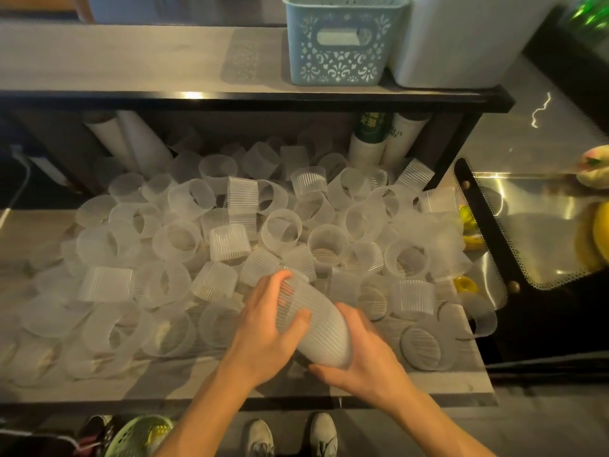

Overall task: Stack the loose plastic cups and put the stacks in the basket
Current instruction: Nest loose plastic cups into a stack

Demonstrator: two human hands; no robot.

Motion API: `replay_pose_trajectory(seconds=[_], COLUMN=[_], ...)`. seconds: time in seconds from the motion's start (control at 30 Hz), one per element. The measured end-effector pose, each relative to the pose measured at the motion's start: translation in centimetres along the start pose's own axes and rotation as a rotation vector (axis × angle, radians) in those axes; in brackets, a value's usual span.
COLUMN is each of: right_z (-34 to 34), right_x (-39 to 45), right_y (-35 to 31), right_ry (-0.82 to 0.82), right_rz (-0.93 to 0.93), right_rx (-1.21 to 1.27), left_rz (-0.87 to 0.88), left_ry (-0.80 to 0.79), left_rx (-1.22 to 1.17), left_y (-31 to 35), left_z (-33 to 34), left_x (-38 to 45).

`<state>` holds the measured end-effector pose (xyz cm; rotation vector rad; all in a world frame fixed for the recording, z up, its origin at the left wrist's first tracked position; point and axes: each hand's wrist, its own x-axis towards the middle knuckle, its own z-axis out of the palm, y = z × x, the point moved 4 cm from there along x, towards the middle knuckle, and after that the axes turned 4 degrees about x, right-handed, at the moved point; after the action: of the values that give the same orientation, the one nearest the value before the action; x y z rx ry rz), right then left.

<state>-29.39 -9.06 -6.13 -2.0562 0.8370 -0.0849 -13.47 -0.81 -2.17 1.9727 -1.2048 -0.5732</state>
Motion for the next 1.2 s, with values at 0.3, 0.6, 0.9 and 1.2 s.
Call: replay_pose_trajectory(seconds=[0.3, 0.6, 0.9, 1.2], right_z=[-1.1, -2.7, -4.4, -4.3], right_x=[-2.0, -3.4, -4.8, -4.8], right_y=[2.2, 5.5, 6.1, 5.9], right_ry=[0.029, 0.198, 0.309, 0.269], right_rz=[-0.013, 0.050, 0.136, 0.139], right_rx=[0.102, 0.041, 0.029, -0.059], left_rz=[0.051, -0.047, 0.299, 0.272], left_ry=[-0.220, 0.054, -0.051, 0.162], left_rx=[0.086, 0.123, 0.738, 0.515], left_y=[1.7, -0.3, -0.7, -1.1], left_z=[4.5, 6.4, 9.3, 5.5], left_x=[-1.0, 3.4, 7.2, 4.7])
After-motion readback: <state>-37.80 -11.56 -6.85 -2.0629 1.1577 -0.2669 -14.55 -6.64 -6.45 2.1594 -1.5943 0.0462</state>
